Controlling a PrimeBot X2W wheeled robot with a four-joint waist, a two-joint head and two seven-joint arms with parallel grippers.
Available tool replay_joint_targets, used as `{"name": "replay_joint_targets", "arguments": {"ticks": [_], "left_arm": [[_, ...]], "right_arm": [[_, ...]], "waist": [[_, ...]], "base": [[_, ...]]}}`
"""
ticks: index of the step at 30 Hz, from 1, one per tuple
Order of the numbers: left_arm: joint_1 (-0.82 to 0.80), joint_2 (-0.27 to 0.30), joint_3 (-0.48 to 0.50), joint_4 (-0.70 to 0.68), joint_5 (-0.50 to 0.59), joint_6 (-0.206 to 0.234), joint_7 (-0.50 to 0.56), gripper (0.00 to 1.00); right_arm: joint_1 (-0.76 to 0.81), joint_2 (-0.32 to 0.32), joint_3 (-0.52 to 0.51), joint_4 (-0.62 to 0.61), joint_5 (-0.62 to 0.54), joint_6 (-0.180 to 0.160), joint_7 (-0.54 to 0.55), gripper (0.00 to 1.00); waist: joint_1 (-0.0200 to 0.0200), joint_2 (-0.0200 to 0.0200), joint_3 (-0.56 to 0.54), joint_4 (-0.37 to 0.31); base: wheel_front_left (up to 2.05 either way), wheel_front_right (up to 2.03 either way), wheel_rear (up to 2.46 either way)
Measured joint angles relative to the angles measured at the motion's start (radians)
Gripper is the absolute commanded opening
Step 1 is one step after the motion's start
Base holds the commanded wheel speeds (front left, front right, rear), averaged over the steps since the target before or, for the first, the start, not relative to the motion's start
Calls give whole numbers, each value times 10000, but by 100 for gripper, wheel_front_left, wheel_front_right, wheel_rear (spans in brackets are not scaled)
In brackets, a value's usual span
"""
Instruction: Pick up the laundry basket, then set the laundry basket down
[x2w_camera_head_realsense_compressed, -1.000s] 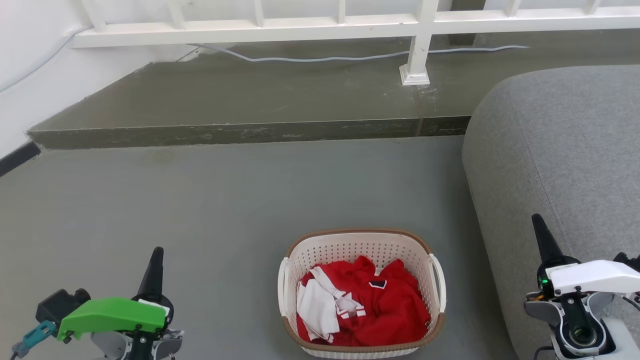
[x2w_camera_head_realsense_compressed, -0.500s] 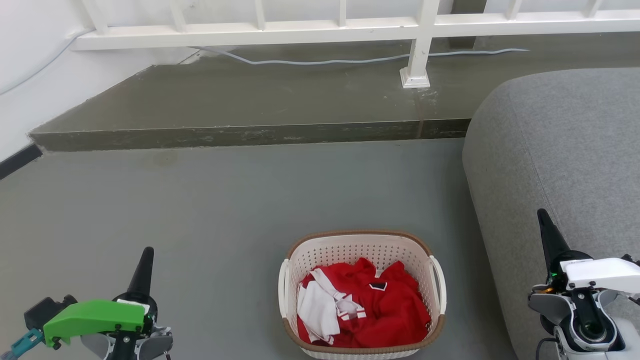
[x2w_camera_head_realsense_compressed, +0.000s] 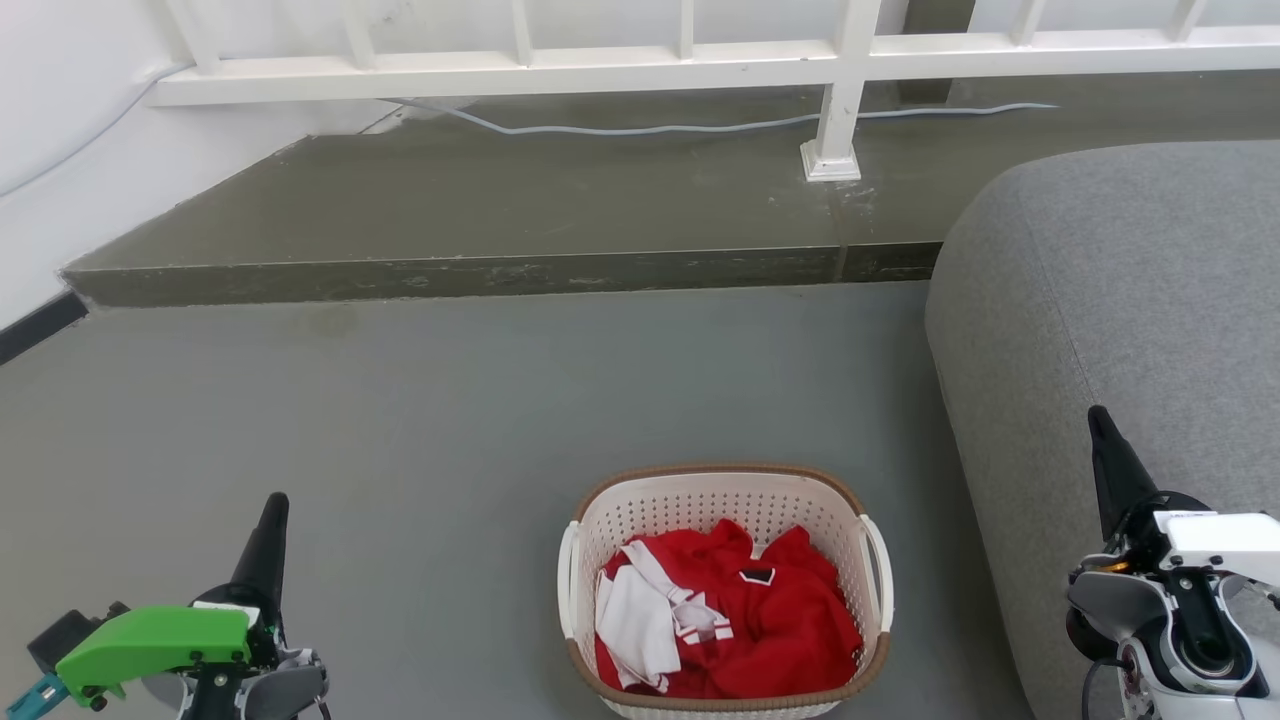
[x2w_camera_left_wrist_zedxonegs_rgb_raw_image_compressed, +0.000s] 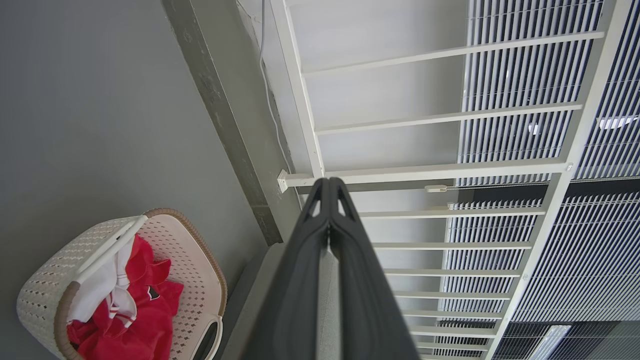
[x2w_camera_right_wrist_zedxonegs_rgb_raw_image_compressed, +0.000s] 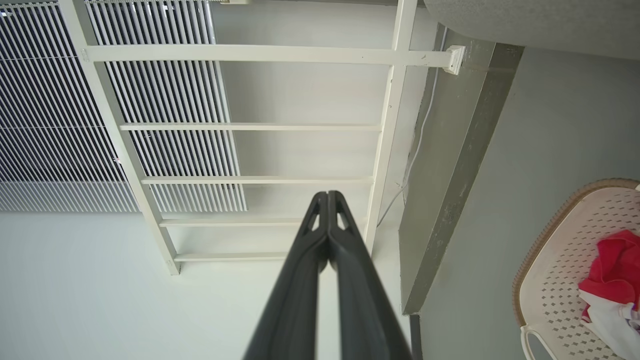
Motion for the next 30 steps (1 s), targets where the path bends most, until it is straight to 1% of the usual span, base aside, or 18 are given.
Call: {"name": "replay_joint_targets", "arguments": {"ticks": [6,10,12,30], "left_arm": [[-21,29,188,31,-656,-17,144,0],[-51,36,226,40,-825,-21,151,0],[-77,36,228,50,-826,-86,151,0],[-95,36,240,77,-826,-86,190,0]], "right_arm": [[-7,67,-188,-46,639,4,205,0],[-9,79,-211,-56,721,35,205,0],[-10,82,-213,-58,721,42,205,0],[-12,90,-221,-67,721,42,205,0]], "waist": [[0,0,-29,6],[0,0,-30,7],[0,0,-30,7],[0,0,-30,7]], "base": [[0,0,0],[0,0,0],[0,0,0],[0,0,0]]}}
